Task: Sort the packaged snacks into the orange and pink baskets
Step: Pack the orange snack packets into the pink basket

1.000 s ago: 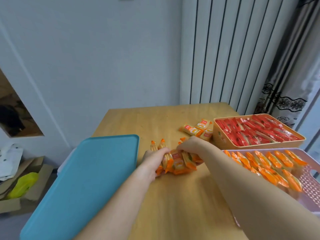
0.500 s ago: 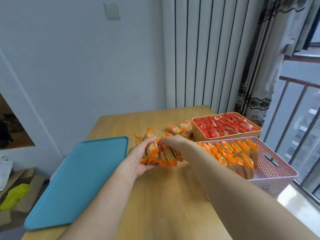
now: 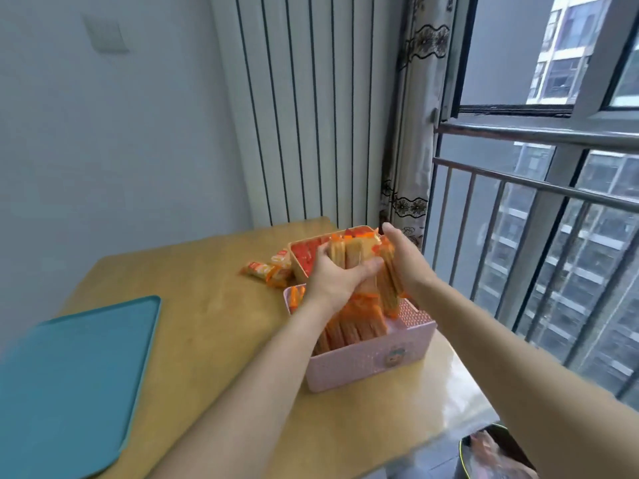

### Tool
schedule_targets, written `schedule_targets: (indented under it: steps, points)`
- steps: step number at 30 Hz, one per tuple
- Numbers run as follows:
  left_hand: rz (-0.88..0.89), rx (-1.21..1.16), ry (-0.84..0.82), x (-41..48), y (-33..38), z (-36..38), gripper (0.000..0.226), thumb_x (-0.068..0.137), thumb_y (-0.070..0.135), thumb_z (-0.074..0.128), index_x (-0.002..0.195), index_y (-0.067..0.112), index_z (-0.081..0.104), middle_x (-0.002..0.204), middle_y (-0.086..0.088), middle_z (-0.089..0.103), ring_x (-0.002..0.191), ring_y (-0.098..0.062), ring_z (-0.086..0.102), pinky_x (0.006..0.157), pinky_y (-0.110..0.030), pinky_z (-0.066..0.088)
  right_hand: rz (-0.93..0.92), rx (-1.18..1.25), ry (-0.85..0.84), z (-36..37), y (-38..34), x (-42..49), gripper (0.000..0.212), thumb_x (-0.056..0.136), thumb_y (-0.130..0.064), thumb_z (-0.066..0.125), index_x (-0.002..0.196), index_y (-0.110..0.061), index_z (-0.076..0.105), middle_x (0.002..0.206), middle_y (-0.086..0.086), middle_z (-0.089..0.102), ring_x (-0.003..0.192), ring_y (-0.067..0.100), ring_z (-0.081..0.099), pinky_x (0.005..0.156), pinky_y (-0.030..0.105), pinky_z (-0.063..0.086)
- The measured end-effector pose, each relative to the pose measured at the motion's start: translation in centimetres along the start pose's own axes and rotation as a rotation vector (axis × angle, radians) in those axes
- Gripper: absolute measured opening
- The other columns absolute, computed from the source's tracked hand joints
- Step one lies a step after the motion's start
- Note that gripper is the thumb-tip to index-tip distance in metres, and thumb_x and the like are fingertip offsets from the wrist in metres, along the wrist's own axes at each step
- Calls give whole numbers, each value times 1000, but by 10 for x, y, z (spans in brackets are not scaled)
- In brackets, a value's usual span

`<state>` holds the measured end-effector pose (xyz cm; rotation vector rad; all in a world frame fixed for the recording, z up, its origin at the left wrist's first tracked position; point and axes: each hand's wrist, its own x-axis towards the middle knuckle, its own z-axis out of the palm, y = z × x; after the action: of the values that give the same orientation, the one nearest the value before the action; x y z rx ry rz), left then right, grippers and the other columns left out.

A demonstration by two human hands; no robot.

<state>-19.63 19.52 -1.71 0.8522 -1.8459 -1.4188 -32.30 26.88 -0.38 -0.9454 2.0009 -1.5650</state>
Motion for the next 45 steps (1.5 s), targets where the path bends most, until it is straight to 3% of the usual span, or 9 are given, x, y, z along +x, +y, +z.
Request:
schedule_targets:
  steps: [4, 7, 10, 13, 18, 26, 37, 41, 45]
  points:
    - [-84, 808, -71, -17, -16, -2, 140, 60, 88, 66, 160, 10, 6, 167, -13, 16, 154, -32, 14, 124, -46, 16, -38, -484, -45, 0, 52, -3, 49, 108, -41, 34, 143, -12, 52, 147, 14, 53, 134, 35, 47, 110, 42, 36]
    - [-104, 579, 28, -11, -27, -22, 148, 51, 99, 55, 162, 17, 1, 169, -11, 12, 154, -32, 12, 125, -50, 15, -189, -494, 79, 2, 56, 1, 50, 102, -46, 45, 142, -16, 52, 142, 10, 54, 134, 30, 43, 112, 48, 36]
    - [-21, 416, 166, -2, -37, -31, 120, 63, 101, 39, 156, 27, 31, 159, 0, 40, 146, -25, 36, 118, -51, 32, -246, -402, 159, -7, 38, 9, 39, 102, -40, 46, 130, -17, 61, 130, 5, 63, 122, 22, 55, 105, 47, 46]
    - [63, 412, 231, -2, -38, -28, 64, 95, 64, 48, 147, 26, 49, 151, 3, 50, 136, -17, 46, 113, -39, 38, -247, -337, 168, -16, 29, 13, 32, 103, -33, 46, 121, -15, 65, 116, 1, 67, 107, 19, 62, 96, 46, 52]
    - [127, 490, 205, 0, -33, -25, 25, 94, 37, 64, 118, 30, 67, 119, 7, 66, 101, -10, 60, 83, -28, 46, -269, -401, 43, -28, 29, 17, 21, 100, -24, 55, 112, -19, 72, 107, -6, 69, 97, 12, 65, 82, 31, 55]
    - [-8, 559, 17, 10, -35, -27, 45, 78, 31, 81, 119, 25, 65, 107, 4, 71, 96, -14, 66, 73, -25, 50, -376, -621, -160, -6, 23, 13, 26, 98, -18, 56, 117, -24, 72, 115, -8, 70, 89, 5, 65, 74, 21, 52]
    - [-117, -147, 13, -9, -17, -74, 34, 92, -7, 52, 112, 16, 65, 86, -2, 76, 77, -16, 72, 67, -32, 60, -334, -375, -324, 23, -6, 7, 44, 101, -27, 60, 144, -21, 54, 126, -1, 68, 113, 17, 65, 96, 36, 55]
    - [-75, -186, -87, -17, -20, -78, 38, 90, -11, 56, 115, 17, 61, 100, -9, 76, 86, -21, 72, 74, -38, 58, -331, -274, -412, 39, -19, 0, 35, 97, -19, 65, 132, -18, 61, 95, -3, 70, 84, 14, 72, 67, 27, 59]
    - [-68, -212, -127, -20, -24, -86, 25, 94, -3, 60, 115, 10, 58, 96, -7, 69, 83, -22, 69, 73, -38, 58, -302, -262, -485, 37, -24, -3, 30, 94, -4, 67, 121, -18, 64, 99, 0, 67, 84, 15, 71, 72, 29, 63]
